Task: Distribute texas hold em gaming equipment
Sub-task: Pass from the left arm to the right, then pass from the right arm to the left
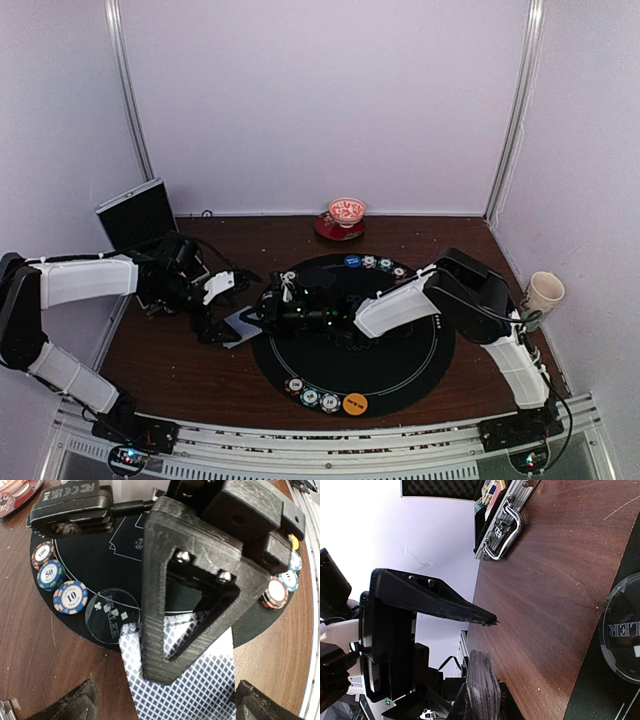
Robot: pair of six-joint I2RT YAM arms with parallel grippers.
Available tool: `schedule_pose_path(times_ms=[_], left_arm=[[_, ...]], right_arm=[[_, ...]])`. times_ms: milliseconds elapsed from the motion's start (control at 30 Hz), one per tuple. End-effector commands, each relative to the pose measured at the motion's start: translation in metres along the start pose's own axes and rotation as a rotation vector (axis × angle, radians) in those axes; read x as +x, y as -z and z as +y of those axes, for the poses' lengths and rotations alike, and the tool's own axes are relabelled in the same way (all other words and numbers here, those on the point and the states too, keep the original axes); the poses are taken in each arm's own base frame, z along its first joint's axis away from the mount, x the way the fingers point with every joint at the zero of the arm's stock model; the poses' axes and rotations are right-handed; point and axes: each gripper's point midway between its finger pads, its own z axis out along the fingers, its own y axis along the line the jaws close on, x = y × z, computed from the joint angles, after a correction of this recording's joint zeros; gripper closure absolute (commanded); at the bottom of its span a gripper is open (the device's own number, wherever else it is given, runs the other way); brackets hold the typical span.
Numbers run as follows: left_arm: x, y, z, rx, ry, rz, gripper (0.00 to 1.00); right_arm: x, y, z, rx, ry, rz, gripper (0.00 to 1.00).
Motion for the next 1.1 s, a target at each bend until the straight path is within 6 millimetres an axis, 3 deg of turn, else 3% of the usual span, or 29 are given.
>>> schedule_pose_path(times_ms=[0,400,733,1067], left_arm=[[-0.010,0.000,-0.004,0.008,-0.043,-0.040,0.02],[-0.002,-0.008,-0.007,-0.002,-0.050,-0.009,0.02],[-0.014,0.000,-0.005,-0.035,-0.070,-0.049,0.04],[-0.021,0.002,-0.005,-0.036,-0.079,-0.071,0.10]], right_arm=[[-0.012,0.011,0.060,-0.135,0.044,-0.052,1.00],[-0.016,0.017,0.071,-0.164,0.037,-0.084,1.00],[-0.018,0.013,0.053,-0.098,0.032,-0.090,1.00],[-0.018,0.012,0.049,-0.095,0.033,-0.090,1.00]])
